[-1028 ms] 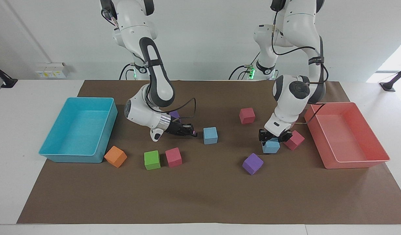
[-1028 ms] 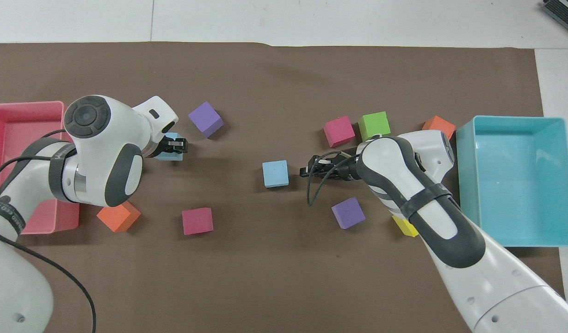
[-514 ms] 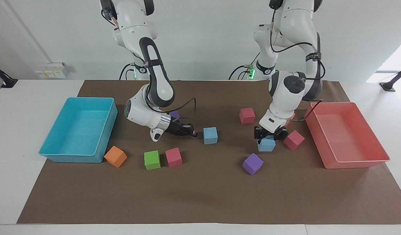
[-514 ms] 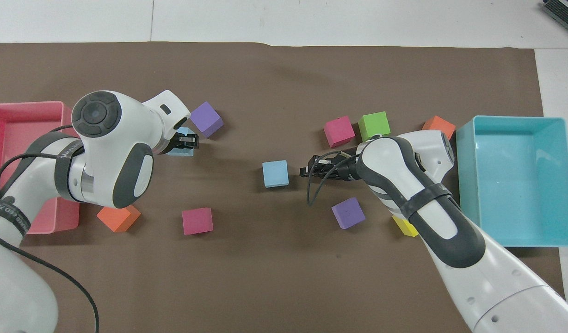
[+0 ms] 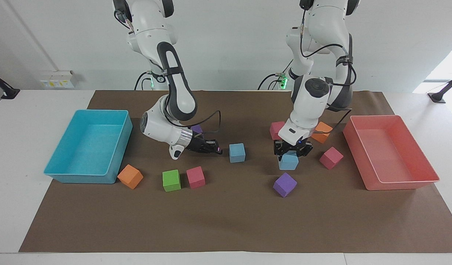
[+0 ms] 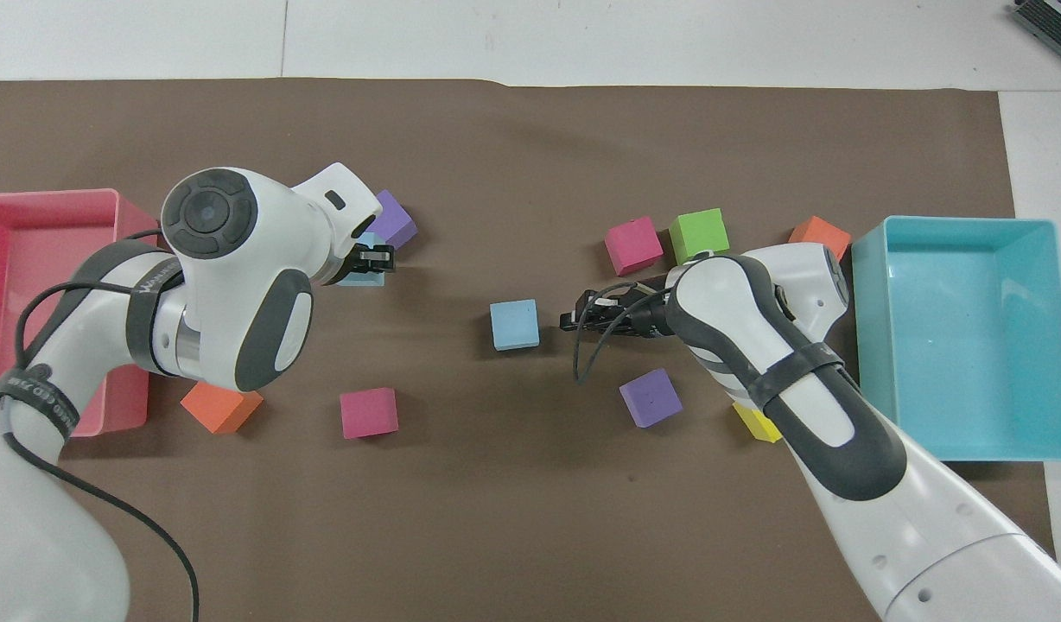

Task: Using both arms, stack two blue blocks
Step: 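Carry the light-blue cube with the left gripper over the center cube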

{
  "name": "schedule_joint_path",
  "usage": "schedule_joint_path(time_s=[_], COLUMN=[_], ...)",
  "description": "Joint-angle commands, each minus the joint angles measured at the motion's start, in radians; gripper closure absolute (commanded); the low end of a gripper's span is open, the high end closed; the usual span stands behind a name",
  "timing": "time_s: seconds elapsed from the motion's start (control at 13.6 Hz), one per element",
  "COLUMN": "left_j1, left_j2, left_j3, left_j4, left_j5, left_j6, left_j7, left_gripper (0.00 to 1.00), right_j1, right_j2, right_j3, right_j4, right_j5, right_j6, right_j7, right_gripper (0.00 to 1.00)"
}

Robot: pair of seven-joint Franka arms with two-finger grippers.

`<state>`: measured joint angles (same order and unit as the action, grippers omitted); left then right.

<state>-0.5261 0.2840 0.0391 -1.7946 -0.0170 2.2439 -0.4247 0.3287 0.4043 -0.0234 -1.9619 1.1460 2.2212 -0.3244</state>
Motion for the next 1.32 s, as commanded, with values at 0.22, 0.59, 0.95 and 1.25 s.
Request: schedule_joint_path(time_s=[0.22,0.59,0.95,1.25], left_j1=[-0.104,-0.178,-0.224,-0.235], left_j2=[0.027,0.041,0.056,0.058], left_j3=[0.016,0.013,0.005,0.005], left_j4=[0.066,0.061,0.038,0.037], left_j5=[0.034,0.023,0.008,0.009], left_j6=[-0.038,-0.044,-0.037,-0.033], left_j7=[-0.138,-0.223,-0.267,-0.304], left_gripper=[1.0,1.0,1.0,1.0], right_j1=[-0.011,-0.011,-0.017,-0.019], right_j2=[-0.001,-0.001,-0.001,-0.002], right_j3=[0.007,0.007,0.007,0.007], right_j4=[-0.009,-0.012,-0.012,-0.012], right_j5=[0.038,0.038,0.038,0.038], right_j6=[0.011,0.011,0.0,-0.005], right_j7=[-0.047,-0.05,-0.067,-0.067], right_gripper=[1.0,1.0,1.0,1.0])
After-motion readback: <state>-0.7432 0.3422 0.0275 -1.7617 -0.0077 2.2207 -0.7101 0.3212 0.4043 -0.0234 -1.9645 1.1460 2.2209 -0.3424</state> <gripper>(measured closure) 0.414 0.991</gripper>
